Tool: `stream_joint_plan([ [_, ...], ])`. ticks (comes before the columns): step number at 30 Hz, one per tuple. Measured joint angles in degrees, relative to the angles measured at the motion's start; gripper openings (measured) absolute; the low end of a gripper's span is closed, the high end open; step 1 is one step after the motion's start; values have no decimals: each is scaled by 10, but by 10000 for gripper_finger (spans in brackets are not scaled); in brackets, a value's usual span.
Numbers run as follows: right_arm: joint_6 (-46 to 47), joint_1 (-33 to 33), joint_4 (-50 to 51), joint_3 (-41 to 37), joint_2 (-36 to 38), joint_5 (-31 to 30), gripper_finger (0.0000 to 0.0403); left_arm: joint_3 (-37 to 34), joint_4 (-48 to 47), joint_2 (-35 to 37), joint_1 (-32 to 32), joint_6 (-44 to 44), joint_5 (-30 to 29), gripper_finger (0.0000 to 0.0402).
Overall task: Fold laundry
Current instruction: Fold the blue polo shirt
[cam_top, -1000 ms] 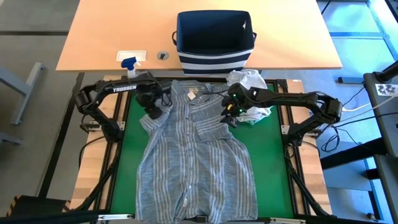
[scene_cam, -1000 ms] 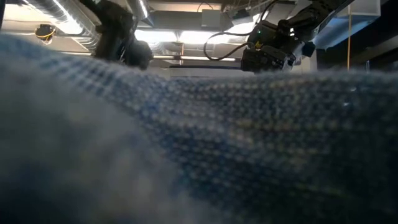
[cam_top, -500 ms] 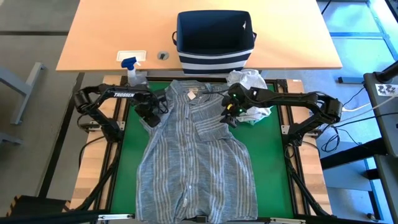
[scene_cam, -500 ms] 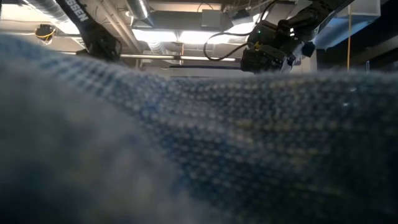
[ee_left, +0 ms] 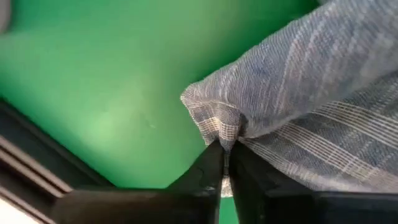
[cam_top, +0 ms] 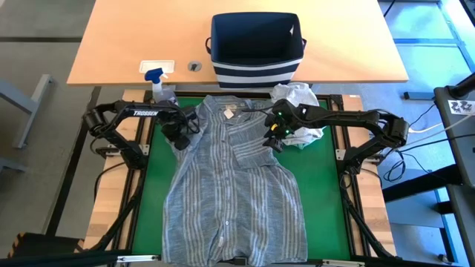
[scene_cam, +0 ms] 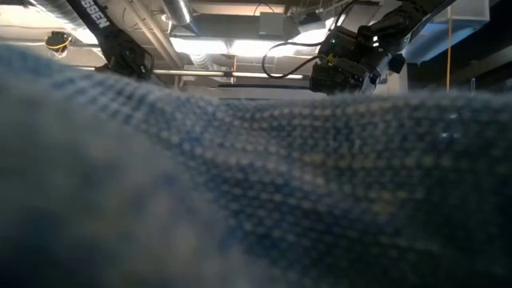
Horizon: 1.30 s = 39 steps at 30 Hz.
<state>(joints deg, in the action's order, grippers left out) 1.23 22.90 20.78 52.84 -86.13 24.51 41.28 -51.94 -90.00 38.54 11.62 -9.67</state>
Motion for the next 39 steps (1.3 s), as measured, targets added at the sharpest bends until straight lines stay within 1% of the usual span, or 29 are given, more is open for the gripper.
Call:
stream_joint_plan([
  [1,0,0,0,0,0,0,225,-2,2,5,1,1,-4,12],
  [3,0,0,1,0,0,0,225,-3,-1,25,3,10,-14,8],
  [5,0,0,2,0,0,0,225,3,-43,47,3,29,-25,5],
  [8,0,0,2,0,0,0,225,34,-120,100,1,62,-25,4],
  [11,-2,0,-2,0,0,0,225,77,-182,151,-5,96,-29,3],
  [15,-14,0,-4,0,0,0,225,153,-251,207,-8,133,-53,3],
  [18,-21,0,-8,0,0,0,225,209,-275,234,-10,142,-69,3],
  [21,-32,0,-9,0,0,0,225,256,-289,256,-10,152,-54,2],
  [25,-33,0,-7,0,0,0,225,295,-291,287,-20,171,-6,3],
  [29,-37,0,-6,0,0,0,225,290,-261,308,-51,182,37,3],
  [32,-39,0,-10,0,0,-2,225,270,-211,314,-88,183,51,3],
  [35,-45,0,-15,0,0,-7,225,234,-122,310,-125,180,54,4],
  [39,-45,0,-15,0,0,-10,225,162,14,291,-168,179,69,4],
])
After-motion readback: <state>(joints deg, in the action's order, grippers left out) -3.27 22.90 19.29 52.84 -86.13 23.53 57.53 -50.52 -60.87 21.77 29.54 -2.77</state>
